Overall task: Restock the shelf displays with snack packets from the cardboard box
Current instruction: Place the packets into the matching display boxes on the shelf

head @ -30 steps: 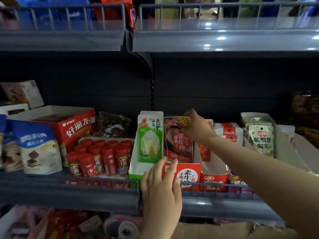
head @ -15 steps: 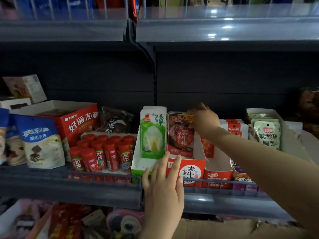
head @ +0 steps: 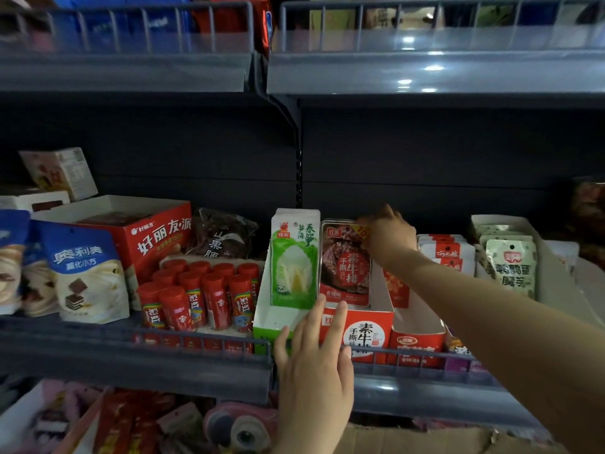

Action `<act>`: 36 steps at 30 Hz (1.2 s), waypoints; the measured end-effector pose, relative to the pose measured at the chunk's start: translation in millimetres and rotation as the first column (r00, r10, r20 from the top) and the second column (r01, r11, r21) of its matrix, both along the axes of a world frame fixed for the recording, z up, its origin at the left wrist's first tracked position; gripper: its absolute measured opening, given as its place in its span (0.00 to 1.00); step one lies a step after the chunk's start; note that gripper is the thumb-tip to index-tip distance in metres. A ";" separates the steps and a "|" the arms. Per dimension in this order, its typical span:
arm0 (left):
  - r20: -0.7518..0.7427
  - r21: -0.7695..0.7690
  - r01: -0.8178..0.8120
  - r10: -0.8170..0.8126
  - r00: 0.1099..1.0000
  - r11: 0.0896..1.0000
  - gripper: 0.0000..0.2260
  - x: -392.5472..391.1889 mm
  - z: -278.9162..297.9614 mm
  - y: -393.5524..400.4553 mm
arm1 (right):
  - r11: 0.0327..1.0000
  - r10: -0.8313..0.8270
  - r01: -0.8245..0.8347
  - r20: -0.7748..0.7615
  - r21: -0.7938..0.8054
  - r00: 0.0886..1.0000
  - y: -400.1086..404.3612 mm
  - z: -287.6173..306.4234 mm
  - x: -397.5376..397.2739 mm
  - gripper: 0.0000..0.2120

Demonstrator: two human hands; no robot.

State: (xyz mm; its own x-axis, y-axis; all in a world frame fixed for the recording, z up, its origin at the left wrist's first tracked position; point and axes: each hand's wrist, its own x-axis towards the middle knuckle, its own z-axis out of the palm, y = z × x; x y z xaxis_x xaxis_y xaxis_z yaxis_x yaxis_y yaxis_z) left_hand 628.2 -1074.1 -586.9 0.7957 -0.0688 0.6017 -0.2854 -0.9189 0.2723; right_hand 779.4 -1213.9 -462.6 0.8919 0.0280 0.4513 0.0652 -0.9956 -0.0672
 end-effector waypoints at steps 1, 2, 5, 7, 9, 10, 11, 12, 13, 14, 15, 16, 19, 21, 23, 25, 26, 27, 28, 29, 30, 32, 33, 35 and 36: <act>0.003 -0.003 0.001 -0.001 1.000 1.000 0.25 0.0 0.1 -0.1 | 1.000 0.003 -0.003 -0.004 0.027 1.000 -0.3 -0.1 -0.2 0.22; 0.006 -0.006 0.002 -0.002 1.000 1.000 0.24 -0.1 0.0 -0.1 | 0.998 0.009 -0.009 -0.003 0.057 1.000 -0.9 -0.4 -1.1 0.23; 0.024 -0.008 0.001 -0.001 1.000 1.000 0.24 -0.2 -1.3 -0.1 | 0.987 0.054 -0.061 0.054 0.148 0.997 -3.8 -4.3 -8.1 0.23; 0.037 -0.003 -0.009 0.010 0.999 1.000 0.24 -1.6 -1.0 0.0 | 0.965 0.100 -0.120 0.097 0.235 0.990 -7.3 -7.6 -17.7 0.22; 0.039 0.003 -0.029 0.029 0.999 1.000 0.23 -4.9 1.9 0.3 | 0.929 0.147 -0.184 0.137 0.321 0.980 -11.6 -10.8 -31.0 0.21; 0.039 -0.003 -0.033 0.033 0.999 0.999 0.23 -7.3 4.0 0.2 | 0.912 0.161 -0.206 0.154 0.353 0.975 -13.8 -12.0 -39.8 0.20; 0.044 -0.015 -0.030 0.030 0.999 0.999 0.23 -10.4 5.9 0.0 | 0.896 0.173 -0.225 0.165 0.382 0.971 -16.4 -13.7 -50.0 0.20; 0.053 -0.028 -0.019 0.021 0.998 0.999 0.23 -14.2 8.1 -0.5 | 0.881 0.185 -0.243 0.177 0.406 0.967 -19.3 -15.3 -61.7 0.20; 0.066 -0.040 -0.005 0.008 0.998 0.999 0.23 -18.8 10.4 -1.6 | 0.868 0.198 -0.262 0.189 0.422 0.962 -22.3 -17.2 -74.3 0.20; 0.076 -0.052 0.013 -0.009 0.997 0.999 0.23 -24.0 12.6 -3.3 | 0.857 0.211 -0.279 0.200 0.434 0.957 -25.6 -19.0 -88.1 0.19; 0.086 -0.062 0.029 -0.024 0.996 0.998 0.22 -29.9 14.7 -5.7 | 0.845 0.221 -0.294 0.208 0.446 0.953 -29.4 -21.4 -102.7 0.19; 0.088 -0.074 0.043 -0.037 0.995 0.996 0.21 -35.6 15.4 -8.8 | 0.834 0.234 -0.309 0.214 0.457 0.948 -33.7 -25.1 -117.4 0.18; 0.050 -0.131 0.083 -0.077 0.996 0.988 0.21 -55.3 10.6 -19.2 | 0.805 0.258 -0.333 0.214 0.491 0.942 -49.1 -44.8 -158.8 0.16; 0.034 -0.154 0.133 -0.129 0.991 0.979 0.19 -69.0 2.4 -27.8 | 0.792 0.264 -0.332 0.204 0.512 0.943 -62.4 -63.4 -183.5 0.14; 0.004 -0.166 0.166 -0.168 0.986 0.972 0.19 -79.2 -6.6 -35.1 | 0.794 0.265 -0.318 0.177 0.518 0.948 -72.7 -82.9 -202.9 0.14; -0.048 -0.176 0.186 -0.197 0.979 0.967 0.19 -88.8 -13.1 -46.1 | 0.793 0.260 -0.284 0.123 0.539 0.958 -83.9 -103.1 -221.8 0.14; -0.081 -0.187 0.193 -0.211 0.974 0.963 0.18 -93.0 -15.9 -51.6 | 0.788 0.257 -0.266 0.096 0.555 0.962 -89.2 -113.6 -230.6 0.14; -0.116 -0.202 0.206 -0.232 0.966 0.957 0.17 -96.6 -19.6 -57.1 | 0.783 0.251 -0.247 0.074 0.571 0.965 -94.3 -123.9 -239.1 0.14; -0.157 -0.218 0.222 -0.259 0.953 0.950 0.16 -99.9 -23.6 -62.8 | 0.781 0.242 -0.222 0.044 0.584 0.969 -99.2 -134.2 -246.8 0.14; -0.201 -0.230 0.239 -0.286 0.937 0.944 0.16 -103.2 -28.2 -68.0 | 0.780 0.234 -0.194 0.011 0.595 0.972 -103.8 -144.0 -254.0 0.14; -0.241 -0.230 0.251 -0.305 0.921 0.940 0.16 -106.4 -32.7 -72.7 | 0.777 0.228 -0.168 -0.023 0.606 0.973 -108.0 -153.2 -260.1 0.14; -0.329 -0.222 0.252 -0.316 0.890 0.942 0.16 -111.4 -45.0 -80.1 | 0.782 0.221 -0.124 -0.086 0.610 0.971 -115.7 -170.9 -268.9 0.14; -0.378 -0.218 0.243 -0.312 0.872 0.945 0.16 -113.0 -52.2 -83.5 | 0.792 0.219 -0.100 -0.127 0.603 0.968 -119.3 -180.1 -271.8 0.14; -0.467 -0.210 0.219 -0.294 0.834 0.953 0.16 -114.4 -67.4 -88.8 | 0.812 0.215 -0.053 -0.215 0.581 0.953 -124.8 -198.5 -275.5 0.15; -0.511 -0.213 0.200 -0.284 0.812 0.956 0.16 -114.4 -74.5 -91.3 | 0.819 0.221 -0.039 -0.252 0.573 0.942 -127.4 -207.1 -276.9 0.15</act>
State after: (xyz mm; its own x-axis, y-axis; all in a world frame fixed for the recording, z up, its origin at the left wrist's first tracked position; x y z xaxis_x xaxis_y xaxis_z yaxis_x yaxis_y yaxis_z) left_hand 513.8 -1165.4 -661.4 0.9624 -0.2487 0.1095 -0.2659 -0.7785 0.5685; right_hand 502.6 -1341.3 -669.7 0.9895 -0.0190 0.1431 0.0778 -0.7652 -0.6391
